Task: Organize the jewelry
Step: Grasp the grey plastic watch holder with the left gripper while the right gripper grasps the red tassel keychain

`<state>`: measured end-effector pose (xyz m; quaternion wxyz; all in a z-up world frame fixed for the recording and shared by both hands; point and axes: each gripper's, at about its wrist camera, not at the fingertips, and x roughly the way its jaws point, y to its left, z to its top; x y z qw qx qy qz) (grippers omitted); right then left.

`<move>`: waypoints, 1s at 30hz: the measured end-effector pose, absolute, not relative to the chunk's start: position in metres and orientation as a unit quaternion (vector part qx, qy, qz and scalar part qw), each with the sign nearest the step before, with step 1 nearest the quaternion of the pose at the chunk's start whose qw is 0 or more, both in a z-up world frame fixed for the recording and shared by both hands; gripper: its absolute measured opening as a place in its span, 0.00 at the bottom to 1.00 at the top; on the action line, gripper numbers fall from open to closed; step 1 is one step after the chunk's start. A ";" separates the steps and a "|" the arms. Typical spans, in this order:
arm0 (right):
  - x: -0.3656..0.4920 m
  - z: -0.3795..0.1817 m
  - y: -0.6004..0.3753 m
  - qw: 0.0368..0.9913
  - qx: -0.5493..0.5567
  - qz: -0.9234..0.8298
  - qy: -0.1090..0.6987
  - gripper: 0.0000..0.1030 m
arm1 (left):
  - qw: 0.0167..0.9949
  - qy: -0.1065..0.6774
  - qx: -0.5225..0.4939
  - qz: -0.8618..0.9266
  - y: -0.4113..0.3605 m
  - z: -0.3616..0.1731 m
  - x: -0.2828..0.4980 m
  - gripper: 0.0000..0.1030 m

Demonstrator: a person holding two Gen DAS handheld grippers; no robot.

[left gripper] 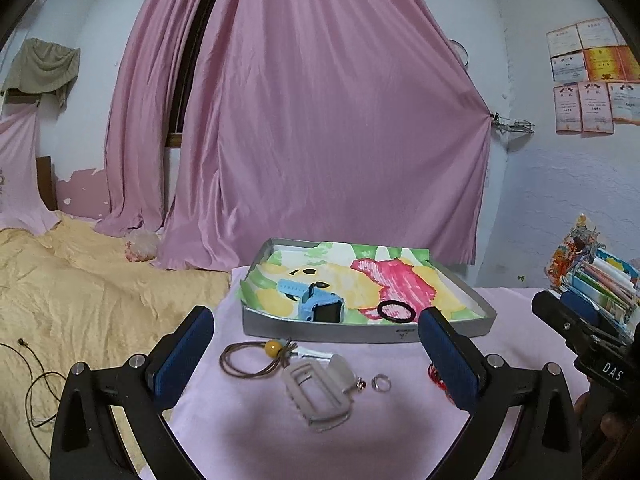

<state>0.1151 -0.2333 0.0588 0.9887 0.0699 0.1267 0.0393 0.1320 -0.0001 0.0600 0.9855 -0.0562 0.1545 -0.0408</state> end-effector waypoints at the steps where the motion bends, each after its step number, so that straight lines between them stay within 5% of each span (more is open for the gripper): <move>1: 0.112 0.058 -0.232 0.989 0.067 0.039 0.124 0.95 | 0.986 0.152 -0.056 -0.039 0.001 0.059 0.129 0.99; 18: 0.100 0.037 -0.215 0.986 0.029 0.041 0.158 0.95 | 0.980 0.191 -0.050 -0.037 0.014 0.025 0.115 1.00; 30: 0.131 0.016 -0.208 0.962 0.018 0.073 0.261 0.95 | 0.952 0.293 -0.063 -0.066 0.014 0.003 0.148 0.99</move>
